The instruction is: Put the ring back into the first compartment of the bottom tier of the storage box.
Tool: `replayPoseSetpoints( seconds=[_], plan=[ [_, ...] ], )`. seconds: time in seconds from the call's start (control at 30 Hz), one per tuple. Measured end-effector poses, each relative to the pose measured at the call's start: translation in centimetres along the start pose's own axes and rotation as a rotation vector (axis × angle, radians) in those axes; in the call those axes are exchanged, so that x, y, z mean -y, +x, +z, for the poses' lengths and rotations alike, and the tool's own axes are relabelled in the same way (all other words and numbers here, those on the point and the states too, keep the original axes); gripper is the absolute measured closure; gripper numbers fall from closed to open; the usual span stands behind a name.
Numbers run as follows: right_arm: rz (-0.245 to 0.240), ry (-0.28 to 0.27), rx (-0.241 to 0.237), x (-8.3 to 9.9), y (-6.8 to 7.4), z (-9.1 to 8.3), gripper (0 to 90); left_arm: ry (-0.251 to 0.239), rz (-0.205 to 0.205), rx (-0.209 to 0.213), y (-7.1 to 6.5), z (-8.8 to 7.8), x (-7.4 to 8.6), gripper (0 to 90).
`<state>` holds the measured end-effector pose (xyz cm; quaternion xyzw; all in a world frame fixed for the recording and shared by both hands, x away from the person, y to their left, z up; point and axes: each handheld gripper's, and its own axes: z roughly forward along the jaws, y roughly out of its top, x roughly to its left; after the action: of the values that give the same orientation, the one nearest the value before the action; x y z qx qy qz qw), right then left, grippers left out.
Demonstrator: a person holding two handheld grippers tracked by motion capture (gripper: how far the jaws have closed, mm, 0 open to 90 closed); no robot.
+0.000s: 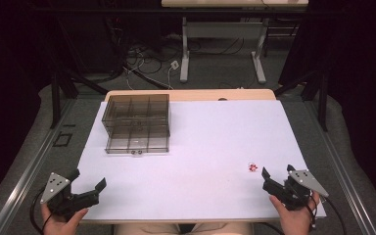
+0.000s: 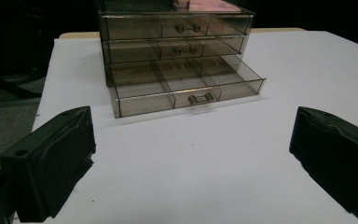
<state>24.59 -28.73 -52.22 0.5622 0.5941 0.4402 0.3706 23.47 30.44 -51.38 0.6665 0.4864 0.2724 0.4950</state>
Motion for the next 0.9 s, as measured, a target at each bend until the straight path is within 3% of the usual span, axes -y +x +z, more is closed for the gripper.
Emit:
replayPoseSetpoints(
  seconds=[0.03, 0.13, 0.23, 0.47, 0.57, 0.67, 0.9],
  plan=[
    [-0.004, 0.037, -0.011, -0.1, 0.1, 0.0, 15.1, 0.005, 0.003, 0.0, 0.0, 0.0, 0.0, 0.6],
    [-0.012, 0.006, -0.024, -0.2, 0.7, 0.8, 15.1, 0.005, -0.005, 0.002, 0.1, 0.2, 0.1, 0.6],
    [-0.04, 0.022, -0.049, -0.2, 1.3, 1.6, 15.4, -0.002, -0.012, 0.005, 0.1, 0.3, 0.2, 0.6],
    [-0.045, 0.053, -0.078, 0.0, 1.5, 2.7, 23.5, 0.004, -0.019, -0.007, 0.2, 0.5, 0.3, 0.6],
    [-0.085, 0.071, -0.073, 0.0, 1.5, 3.0, 26.0, 0.008, -0.02, -0.005, 0.2, 0.6, 0.3, 0.6],
    [-0.08, 0.074, -0.074, 0.1, 1.5, 3.4, 27.5, 0.011, -0.016, -0.006, 0.1, 0.6, 0.4, 0.6],
    [-0.041, 0.144, -0.072, 0.0, 0.9, 4.8, 29.7, 0.013, -0.009, -0.004, 0.1, 0.6, 0.4, 0.6]
  ],
)
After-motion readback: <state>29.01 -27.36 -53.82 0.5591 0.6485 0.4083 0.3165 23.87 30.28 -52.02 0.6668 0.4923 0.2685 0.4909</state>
